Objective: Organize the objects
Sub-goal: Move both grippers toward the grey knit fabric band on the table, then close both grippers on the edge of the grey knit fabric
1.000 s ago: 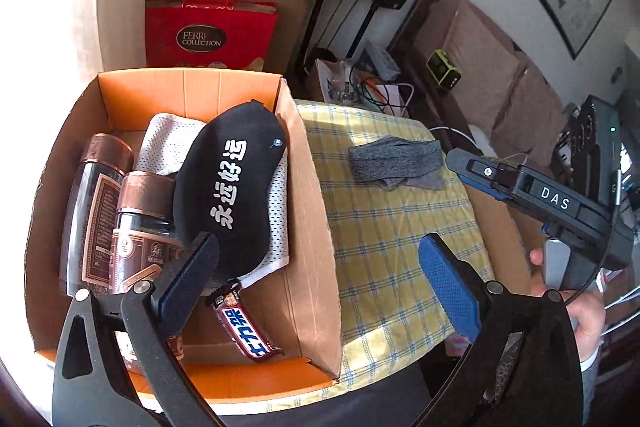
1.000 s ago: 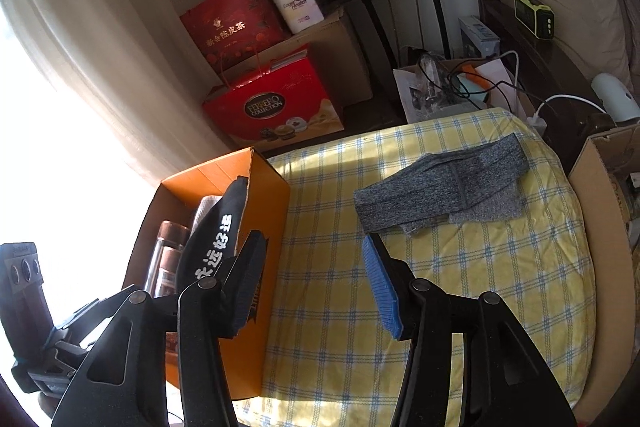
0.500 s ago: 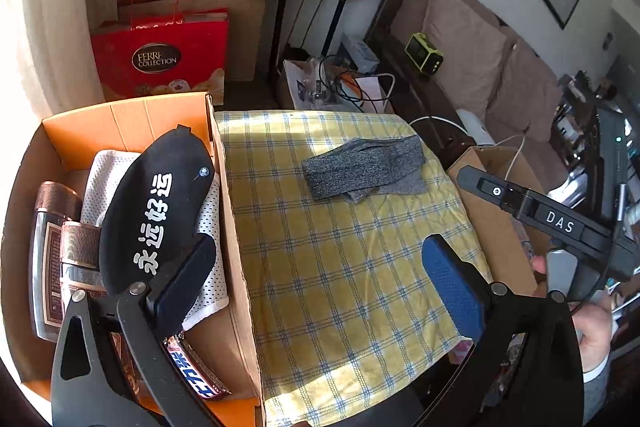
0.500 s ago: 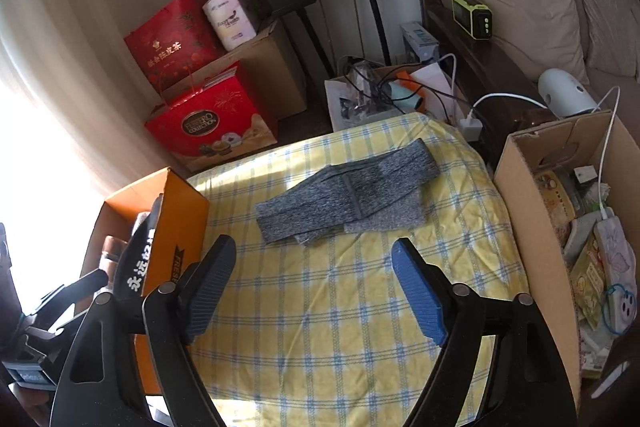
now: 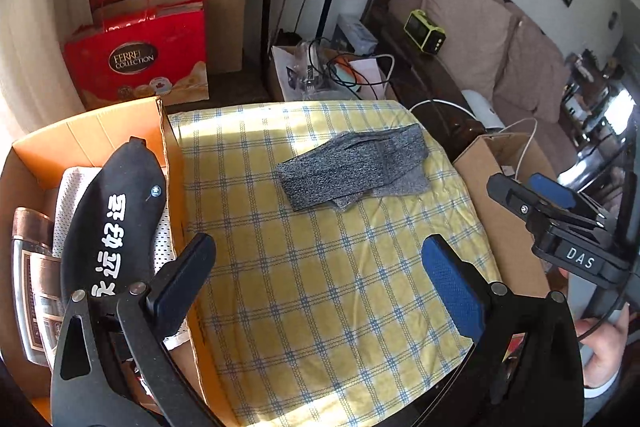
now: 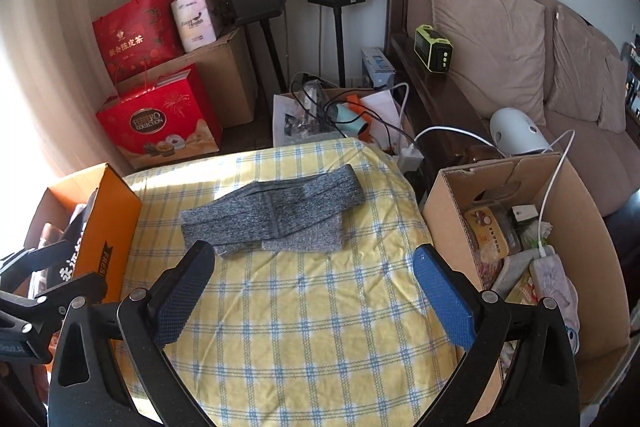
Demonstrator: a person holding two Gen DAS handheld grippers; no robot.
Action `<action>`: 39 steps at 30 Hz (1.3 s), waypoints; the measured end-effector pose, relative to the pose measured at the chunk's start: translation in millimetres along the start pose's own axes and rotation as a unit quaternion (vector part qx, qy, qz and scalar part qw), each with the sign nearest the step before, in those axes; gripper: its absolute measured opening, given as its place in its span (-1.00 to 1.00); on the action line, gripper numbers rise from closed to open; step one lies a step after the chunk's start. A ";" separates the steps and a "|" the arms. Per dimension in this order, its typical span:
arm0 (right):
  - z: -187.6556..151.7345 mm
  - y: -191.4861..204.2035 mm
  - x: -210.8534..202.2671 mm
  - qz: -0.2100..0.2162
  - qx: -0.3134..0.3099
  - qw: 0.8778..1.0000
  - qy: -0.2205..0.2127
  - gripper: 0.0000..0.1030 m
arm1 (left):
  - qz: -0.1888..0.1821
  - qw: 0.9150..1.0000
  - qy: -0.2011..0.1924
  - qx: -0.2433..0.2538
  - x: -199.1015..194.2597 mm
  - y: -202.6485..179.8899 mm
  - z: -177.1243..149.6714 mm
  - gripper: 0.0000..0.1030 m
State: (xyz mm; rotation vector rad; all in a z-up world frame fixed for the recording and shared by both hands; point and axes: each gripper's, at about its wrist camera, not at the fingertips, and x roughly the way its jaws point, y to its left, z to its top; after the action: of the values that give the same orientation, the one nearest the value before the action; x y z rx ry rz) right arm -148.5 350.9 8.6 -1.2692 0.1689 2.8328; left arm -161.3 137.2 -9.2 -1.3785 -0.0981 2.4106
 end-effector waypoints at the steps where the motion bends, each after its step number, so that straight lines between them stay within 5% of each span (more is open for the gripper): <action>1: 0.7 -1.6 2.1 -0.002 -0.001 1.000 0.002 0.95 | -0.003 1.000 0.004 -0.004 4.6 0.8 2.5 1.00; 10: 16.2 -24.4 28.1 0.017 0.016 1.000 0.015 0.95 | -0.013 0.999 0.025 -0.018 40.0 2.2 22.2 1.00; 13: 27.1 -35.7 44.6 0.040 0.041 0.998 0.027 0.87 | -0.011 0.998 0.042 -0.034 58.2 4.7 29.4 0.99; 27: 48.4 -34.3 115.9 0.020 0.017 0.997 0.066 0.53 | 0.018 0.997 0.057 -0.043 111.2 9.0 42.7 0.96; 34: 49.5 -31.5 148.8 0.036 0.017 0.995 0.089 0.32 | 0.019 0.994 0.063 -0.091 130.8 21.3 42.9 0.95; 37: 48.7 -34.8 161.6 0.040 0.025 0.994 0.101 0.19 | 0.025 0.994 0.063 -0.084 136.0 18.2 41.3 0.85; 39: 48.0 -37.8 167.8 0.040 0.031 0.993 0.107 0.19 | 0.029 0.994 0.059 -0.082 137.9 17.9 41.1 0.56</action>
State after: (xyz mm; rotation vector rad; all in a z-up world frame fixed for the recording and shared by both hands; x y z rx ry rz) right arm -293.2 391.5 -88.1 -1.5845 0.3181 2.7252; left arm -264.2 172.5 -105.1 -1.6140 -0.2323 2.4067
